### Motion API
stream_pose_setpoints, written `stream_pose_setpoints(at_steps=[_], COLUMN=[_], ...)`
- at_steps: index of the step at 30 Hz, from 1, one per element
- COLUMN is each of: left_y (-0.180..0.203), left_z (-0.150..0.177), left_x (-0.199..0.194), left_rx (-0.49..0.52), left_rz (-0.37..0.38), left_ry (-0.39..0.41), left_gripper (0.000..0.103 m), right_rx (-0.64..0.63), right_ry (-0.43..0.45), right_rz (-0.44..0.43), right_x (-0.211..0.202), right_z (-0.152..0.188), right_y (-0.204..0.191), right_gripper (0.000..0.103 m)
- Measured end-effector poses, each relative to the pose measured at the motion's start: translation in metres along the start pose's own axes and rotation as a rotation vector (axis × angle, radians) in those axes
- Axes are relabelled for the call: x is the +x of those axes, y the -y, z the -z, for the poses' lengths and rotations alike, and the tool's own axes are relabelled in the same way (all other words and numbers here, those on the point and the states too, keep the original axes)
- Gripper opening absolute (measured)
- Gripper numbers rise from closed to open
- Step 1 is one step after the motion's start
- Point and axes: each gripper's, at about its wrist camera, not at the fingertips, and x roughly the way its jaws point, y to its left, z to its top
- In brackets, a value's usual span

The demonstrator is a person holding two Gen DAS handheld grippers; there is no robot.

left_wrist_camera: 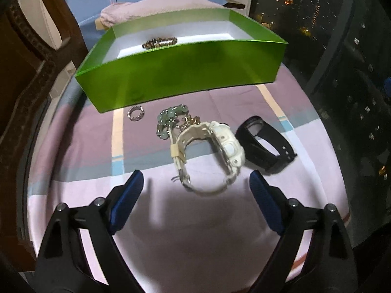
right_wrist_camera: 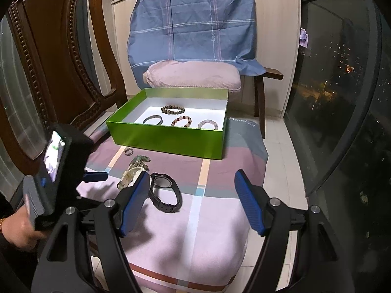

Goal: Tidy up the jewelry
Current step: 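Grasp the white watch with the left tool while the right tool grasps the black watch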

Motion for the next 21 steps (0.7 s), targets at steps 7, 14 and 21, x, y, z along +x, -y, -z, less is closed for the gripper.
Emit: stream_pose_setpoints(at_steps=[7,14,21], left_y=[-0.006,-0.007,-0.02], left_z=[-0.007,-0.009,-0.015], left_x=[0.019,0.016,-0.049], left_rx=[-0.05,-0.049,-0.033], left_rz=[0.024,0.045,0.04], left_ry=[-0.003,0.004,0.145], left_gripper=[0.08,0.06,0.059], right_rx=[-0.004,-0.015,-0.018], right_ry=[-0.025,-0.054,-0.119], right_rz=[0.001,0.004,-0.004], right_x=[0.006,0.018,0.048], right_z=[0.003,0.006,0.013], right_y=[0.0,-0.001,-0.005], right_gripper=[0.07,0.07,0.071])
